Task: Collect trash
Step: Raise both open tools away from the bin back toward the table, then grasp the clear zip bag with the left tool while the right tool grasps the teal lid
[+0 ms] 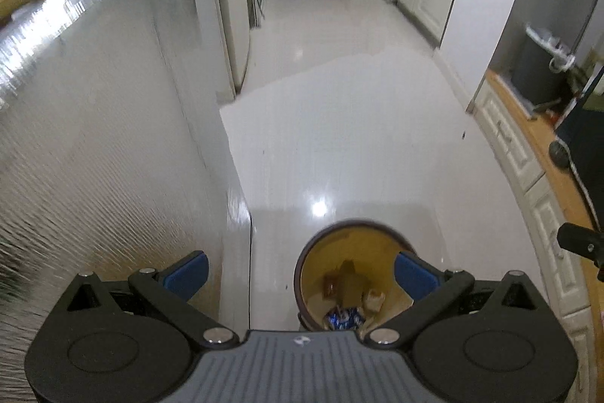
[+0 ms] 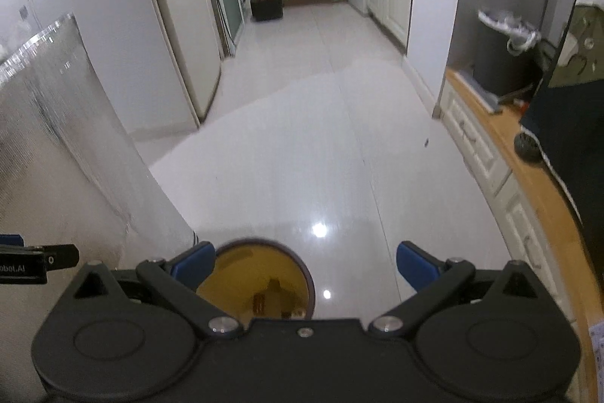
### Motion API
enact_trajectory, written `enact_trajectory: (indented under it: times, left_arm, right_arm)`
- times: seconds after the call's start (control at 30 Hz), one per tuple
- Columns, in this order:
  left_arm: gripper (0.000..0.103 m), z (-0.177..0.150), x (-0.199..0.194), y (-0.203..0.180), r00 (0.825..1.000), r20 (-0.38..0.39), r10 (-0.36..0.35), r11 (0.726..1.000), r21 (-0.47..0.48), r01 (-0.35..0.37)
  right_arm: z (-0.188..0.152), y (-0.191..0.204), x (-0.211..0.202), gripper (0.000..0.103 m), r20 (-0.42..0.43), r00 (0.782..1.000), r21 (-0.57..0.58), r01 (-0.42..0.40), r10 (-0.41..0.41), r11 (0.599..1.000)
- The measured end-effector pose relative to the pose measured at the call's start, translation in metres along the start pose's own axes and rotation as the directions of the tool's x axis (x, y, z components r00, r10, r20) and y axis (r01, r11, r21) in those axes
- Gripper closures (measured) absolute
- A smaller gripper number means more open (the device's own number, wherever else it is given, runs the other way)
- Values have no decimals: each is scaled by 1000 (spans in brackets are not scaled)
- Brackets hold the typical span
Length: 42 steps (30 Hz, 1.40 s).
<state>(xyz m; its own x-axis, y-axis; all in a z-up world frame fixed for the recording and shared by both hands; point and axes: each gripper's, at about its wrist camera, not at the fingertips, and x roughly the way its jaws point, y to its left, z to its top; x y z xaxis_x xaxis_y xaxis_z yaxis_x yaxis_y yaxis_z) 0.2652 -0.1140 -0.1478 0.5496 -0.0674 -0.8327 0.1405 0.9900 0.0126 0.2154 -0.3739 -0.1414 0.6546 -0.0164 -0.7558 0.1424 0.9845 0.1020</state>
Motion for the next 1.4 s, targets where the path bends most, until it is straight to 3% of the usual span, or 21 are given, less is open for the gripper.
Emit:
enact_trajectory:
  times: [0.27, 0.57, 0.97, 1.2, 1.4]
  left_arm:
    - [0, 12, -46, 7, 991, 133, 12, 1000, -22, -9]
    - [0, 26, -109, 25, 970, 242, 35, 999, -49, -23]
    - [0, 65, -221, 58, 898, 431, 92, 996, -45, -81]
    - [0, 83, -253, 102, 875, 455, 167, 986, -79, -147]
    - [0, 95, -250, 163, 877, 411, 251, 967, -140, -212]
  right_arm:
    - [16, 8, -32, 0, 117, 993, -7, -13, 14, 1000]
    - [44, 22, -72, 0, 242, 969, -15, -46, 49, 999]
    - [86, 74, -125, 0, 330, 927, -73, -164, 179, 984]
    - [115, 128, -143, 0, 366, 905, -142, -178, 219, 974]
    - [127, 180, -138, 0, 345, 882, -195, -268, 322, 943]
